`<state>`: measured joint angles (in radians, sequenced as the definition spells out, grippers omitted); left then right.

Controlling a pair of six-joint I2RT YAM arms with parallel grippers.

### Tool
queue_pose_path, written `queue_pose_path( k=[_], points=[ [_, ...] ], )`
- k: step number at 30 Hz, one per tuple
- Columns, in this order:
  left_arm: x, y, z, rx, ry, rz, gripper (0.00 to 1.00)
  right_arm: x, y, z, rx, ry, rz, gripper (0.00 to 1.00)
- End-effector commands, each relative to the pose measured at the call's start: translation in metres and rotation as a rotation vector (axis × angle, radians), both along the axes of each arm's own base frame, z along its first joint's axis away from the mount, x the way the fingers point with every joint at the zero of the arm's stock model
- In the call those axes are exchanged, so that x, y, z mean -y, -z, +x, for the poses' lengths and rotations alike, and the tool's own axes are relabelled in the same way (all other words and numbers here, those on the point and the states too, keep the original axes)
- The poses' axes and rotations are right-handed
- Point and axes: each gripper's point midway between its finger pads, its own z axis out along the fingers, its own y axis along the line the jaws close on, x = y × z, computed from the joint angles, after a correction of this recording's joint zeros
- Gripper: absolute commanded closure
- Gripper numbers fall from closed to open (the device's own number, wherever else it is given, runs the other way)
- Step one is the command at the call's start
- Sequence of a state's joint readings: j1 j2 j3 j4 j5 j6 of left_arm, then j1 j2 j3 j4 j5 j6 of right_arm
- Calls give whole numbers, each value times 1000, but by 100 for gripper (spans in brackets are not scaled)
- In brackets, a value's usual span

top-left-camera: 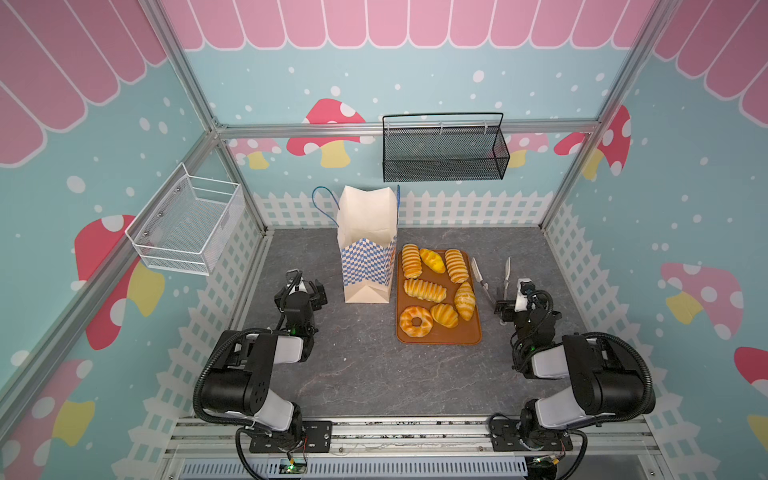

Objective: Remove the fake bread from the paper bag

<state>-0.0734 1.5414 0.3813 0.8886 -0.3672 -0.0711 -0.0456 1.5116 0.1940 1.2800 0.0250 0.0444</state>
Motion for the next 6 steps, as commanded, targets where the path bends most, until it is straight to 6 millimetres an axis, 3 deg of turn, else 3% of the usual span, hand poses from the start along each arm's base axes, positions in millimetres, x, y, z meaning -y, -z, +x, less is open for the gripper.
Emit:
queue_pose_path(
  k=[1, 6],
  points=[
    [0, -5, 1, 23, -5, 8, 0, -2, -4, 4, 13, -8, -17, 2],
    [0, -5, 1, 22, -6, 9, 0, -2, -5, 3, 18, -7, -21, 2]
  ],
)
